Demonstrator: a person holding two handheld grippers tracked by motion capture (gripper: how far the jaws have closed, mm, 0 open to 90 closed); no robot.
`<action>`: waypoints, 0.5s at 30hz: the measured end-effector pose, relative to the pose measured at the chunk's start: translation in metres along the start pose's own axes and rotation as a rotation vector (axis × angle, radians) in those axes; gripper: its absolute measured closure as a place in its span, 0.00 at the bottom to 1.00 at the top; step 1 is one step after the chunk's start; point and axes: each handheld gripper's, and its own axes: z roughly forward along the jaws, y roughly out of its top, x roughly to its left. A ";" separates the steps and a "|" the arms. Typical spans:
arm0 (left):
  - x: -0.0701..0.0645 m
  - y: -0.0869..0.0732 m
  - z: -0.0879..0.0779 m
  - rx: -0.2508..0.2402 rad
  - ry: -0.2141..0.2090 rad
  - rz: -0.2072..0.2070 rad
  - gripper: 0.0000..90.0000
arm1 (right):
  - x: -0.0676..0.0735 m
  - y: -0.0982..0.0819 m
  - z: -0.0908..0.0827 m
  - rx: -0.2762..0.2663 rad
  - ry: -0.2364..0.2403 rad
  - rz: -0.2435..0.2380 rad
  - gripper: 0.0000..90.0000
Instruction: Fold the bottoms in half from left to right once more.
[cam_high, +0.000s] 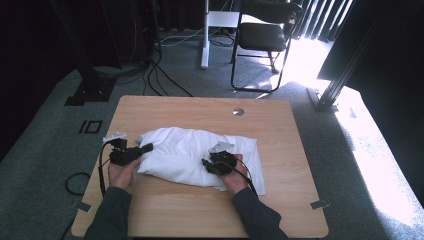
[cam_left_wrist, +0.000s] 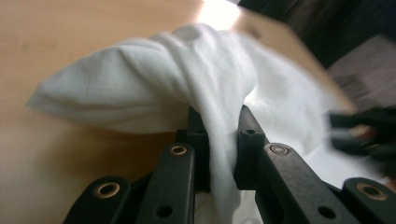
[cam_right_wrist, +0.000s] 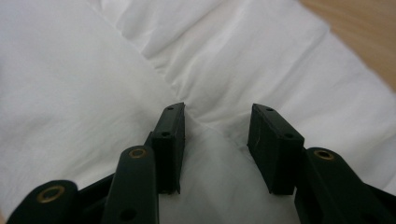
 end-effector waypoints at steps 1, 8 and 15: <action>-0.006 0.006 -0.003 -0.013 -0.017 0.016 0.91 | 0.001 -0.001 0.005 0.011 0.011 0.009 0.62; -0.058 0.043 -0.008 -0.078 -0.141 0.132 0.92 | 0.018 0.001 0.037 -0.004 0.098 0.088 0.64; -0.093 0.048 0.024 -0.003 -0.135 0.252 0.92 | 0.033 0.014 0.047 -0.028 0.234 0.166 0.53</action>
